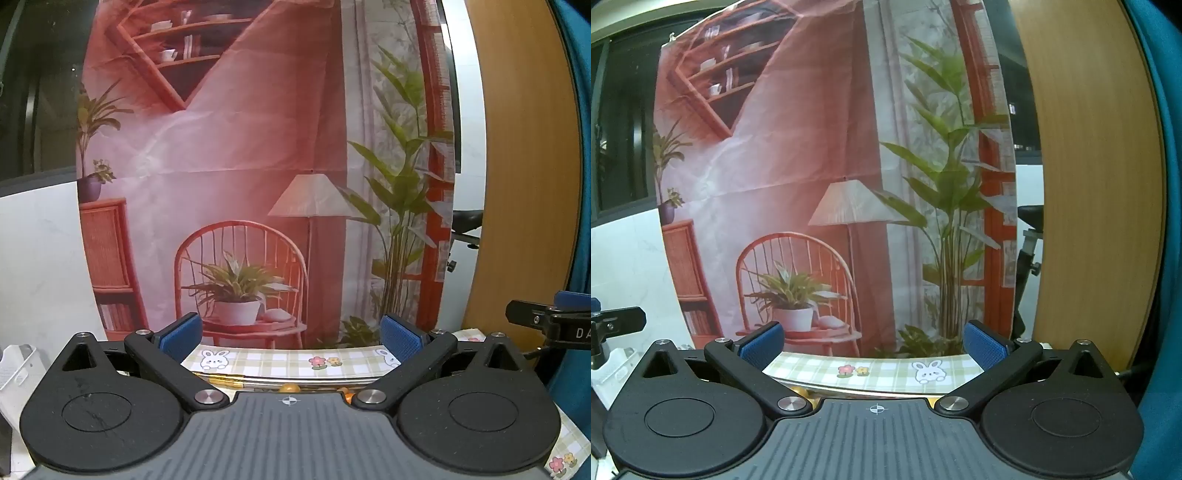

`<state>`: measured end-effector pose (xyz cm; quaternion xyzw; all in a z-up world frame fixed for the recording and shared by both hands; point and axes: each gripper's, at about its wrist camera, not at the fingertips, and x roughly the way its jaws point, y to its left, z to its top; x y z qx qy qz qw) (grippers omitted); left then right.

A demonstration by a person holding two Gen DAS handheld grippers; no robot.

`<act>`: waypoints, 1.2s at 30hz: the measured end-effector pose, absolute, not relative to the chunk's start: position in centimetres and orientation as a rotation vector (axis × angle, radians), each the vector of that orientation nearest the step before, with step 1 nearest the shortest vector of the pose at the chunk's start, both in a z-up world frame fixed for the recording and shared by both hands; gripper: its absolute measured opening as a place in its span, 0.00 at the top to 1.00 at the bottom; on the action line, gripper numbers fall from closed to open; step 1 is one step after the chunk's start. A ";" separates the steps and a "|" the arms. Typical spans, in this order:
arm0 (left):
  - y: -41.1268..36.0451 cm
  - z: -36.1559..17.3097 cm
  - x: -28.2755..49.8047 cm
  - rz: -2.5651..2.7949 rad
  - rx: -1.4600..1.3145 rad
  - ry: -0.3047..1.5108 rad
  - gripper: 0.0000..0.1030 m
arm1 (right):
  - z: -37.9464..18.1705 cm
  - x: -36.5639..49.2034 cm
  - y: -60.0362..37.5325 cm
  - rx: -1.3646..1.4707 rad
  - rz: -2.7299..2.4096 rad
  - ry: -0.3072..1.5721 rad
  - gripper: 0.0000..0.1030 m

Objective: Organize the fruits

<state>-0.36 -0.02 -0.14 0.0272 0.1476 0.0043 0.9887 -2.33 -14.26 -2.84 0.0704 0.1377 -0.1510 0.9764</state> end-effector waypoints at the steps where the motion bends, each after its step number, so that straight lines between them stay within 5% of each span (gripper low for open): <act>1: 0.0 -0.1 -0.4 0.006 0.051 0.297 0.00 | -2.9 -2.3 -14.3 0.141 -0.305 0.275 0.00; 36: 2.2 -3.8 3.4 0.029 -0.047 0.388 0.00 | -4.6 -0.6 -15.7 0.173 -0.268 0.329 0.00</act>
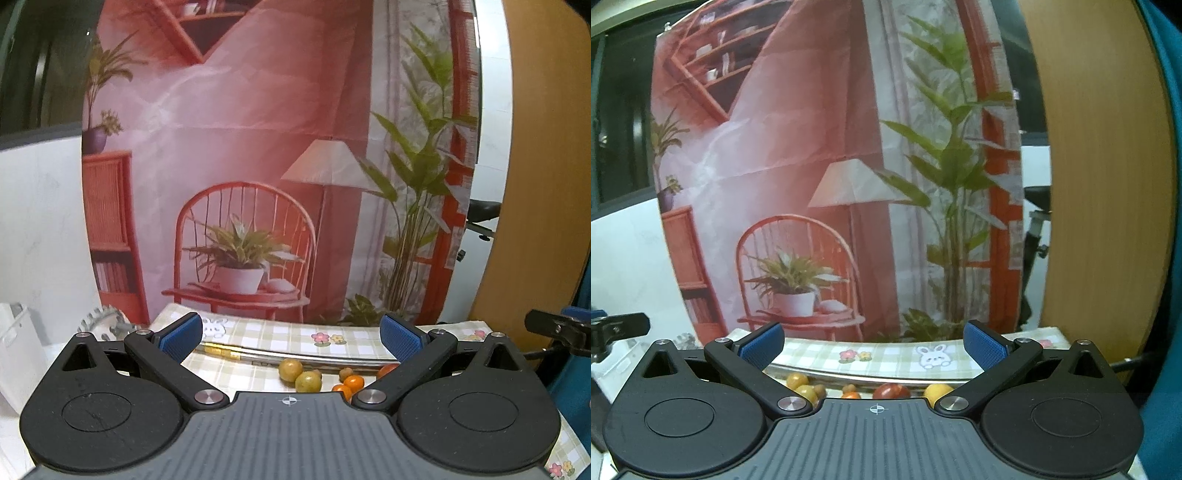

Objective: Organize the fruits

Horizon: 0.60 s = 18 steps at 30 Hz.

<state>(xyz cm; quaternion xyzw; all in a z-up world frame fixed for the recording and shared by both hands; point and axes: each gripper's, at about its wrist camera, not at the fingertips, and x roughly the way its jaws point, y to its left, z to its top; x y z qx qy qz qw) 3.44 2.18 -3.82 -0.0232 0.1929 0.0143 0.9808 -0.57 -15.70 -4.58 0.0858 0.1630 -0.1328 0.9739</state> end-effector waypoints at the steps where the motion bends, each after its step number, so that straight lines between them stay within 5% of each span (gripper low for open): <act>1: 2.5 -4.1 3.7 0.026 -0.063 0.399 0.00 | -4.9 -0.4 -16.0 0.180 -0.257 0.333 0.00; 8: 4.4 -7.0 5.7 0.009 -0.133 0.465 0.03 | -7.2 1.3 -17.4 0.178 -0.253 0.378 0.00; 18: 5.5 -11.1 9.2 -0.066 -0.164 0.604 0.28 | -11.4 4.1 -18.5 0.166 -0.280 0.442 0.00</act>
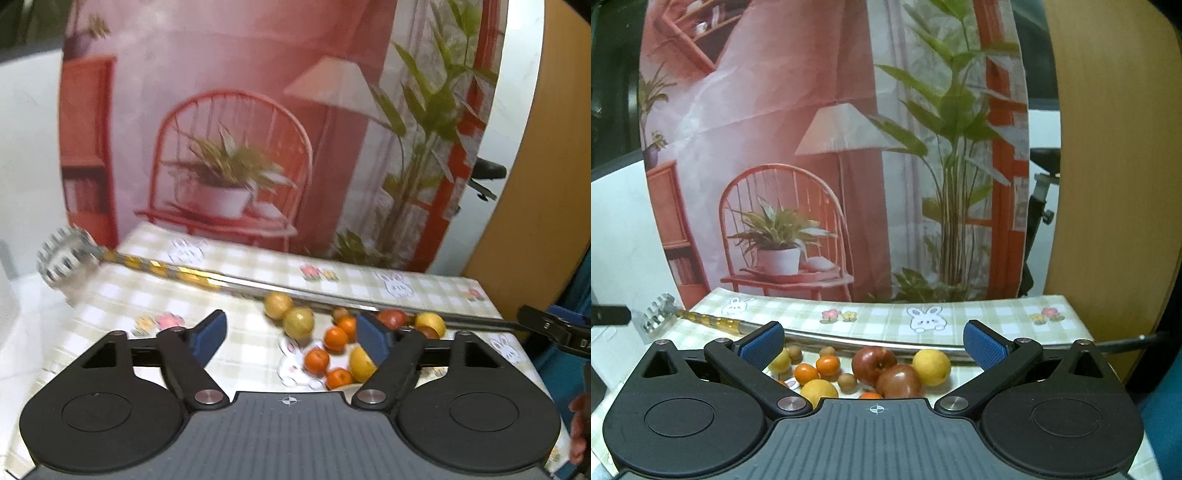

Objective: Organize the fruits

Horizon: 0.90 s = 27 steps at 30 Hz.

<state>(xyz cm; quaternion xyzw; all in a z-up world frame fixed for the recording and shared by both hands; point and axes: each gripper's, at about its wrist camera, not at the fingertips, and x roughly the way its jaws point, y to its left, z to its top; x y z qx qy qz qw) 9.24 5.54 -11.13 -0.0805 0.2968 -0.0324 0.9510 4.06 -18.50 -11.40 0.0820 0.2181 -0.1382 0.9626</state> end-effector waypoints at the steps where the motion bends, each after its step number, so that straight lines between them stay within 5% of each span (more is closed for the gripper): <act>1: 5.5 -11.5 9.8 -0.079 -0.171 0.618 0.33 | -11.7 4.3 -18.7 0.174 -0.281 0.448 0.00; 4: 5.2 -12.2 11.7 -0.129 -0.163 0.655 0.42 | -12.7 5.1 -19.3 0.183 -0.288 0.469 0.00; 10: 4.3 -13.4 17.7 -0.188 -0.146 0.734 0.44 | -14.8 6.6 -20.4 0.168 -0.275 0.504 0.01; 20: 1.0 -21.5 34.1 -0.257 -0.125 1.114 0.57 | -17.2 10.2 -23.9 0.212 -0.292 0.553 0.02; 27: -1.5 -25.2 38.2 -0.217 0.002 1.153 0.63 | -18.9 11.1 -26.2 0.220 -0.326 0.585 0.02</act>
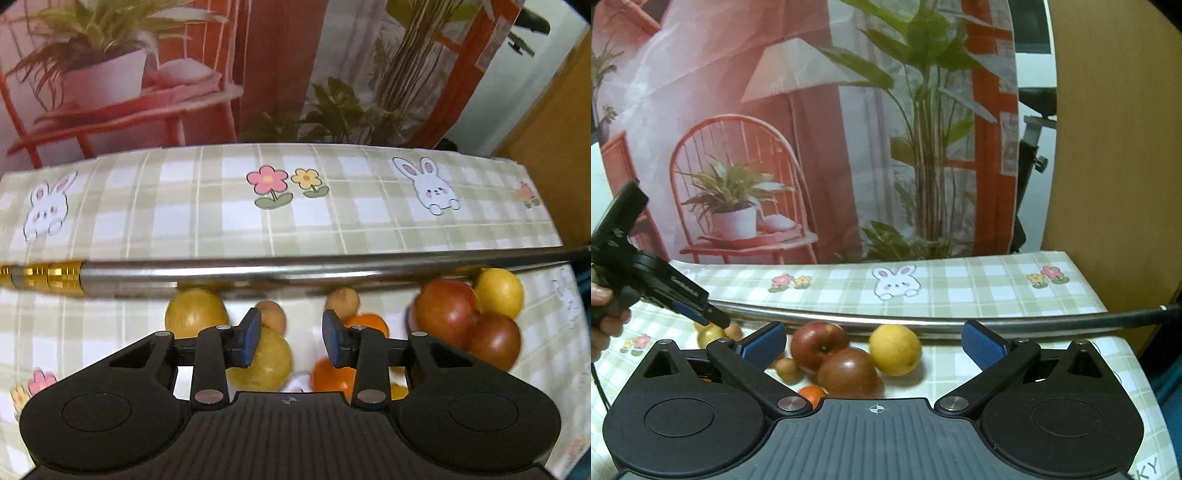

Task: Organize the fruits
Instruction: 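Grasp the brown kiwi with the left gripper while the right gripper approaches the yellow grapefruit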

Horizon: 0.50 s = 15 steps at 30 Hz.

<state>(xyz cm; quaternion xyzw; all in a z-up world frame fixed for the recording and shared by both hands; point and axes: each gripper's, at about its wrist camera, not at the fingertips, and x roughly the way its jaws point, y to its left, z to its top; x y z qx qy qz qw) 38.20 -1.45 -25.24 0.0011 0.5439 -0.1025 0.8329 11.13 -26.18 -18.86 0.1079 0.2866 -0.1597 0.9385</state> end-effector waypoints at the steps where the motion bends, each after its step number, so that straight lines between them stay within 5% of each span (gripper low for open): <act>1: -1.8 -25.6 38.6 -0.214 0.023 1.156 0.63 | -19.1 11.2 -26.5 0.224 -0.330 0.591 0.02; 15: -2.0 -26.7 39.8 -0.203 0.153 1.242 0.64 | -20.6 11.5 -27.9 0.276 -0.338 0.613 0.02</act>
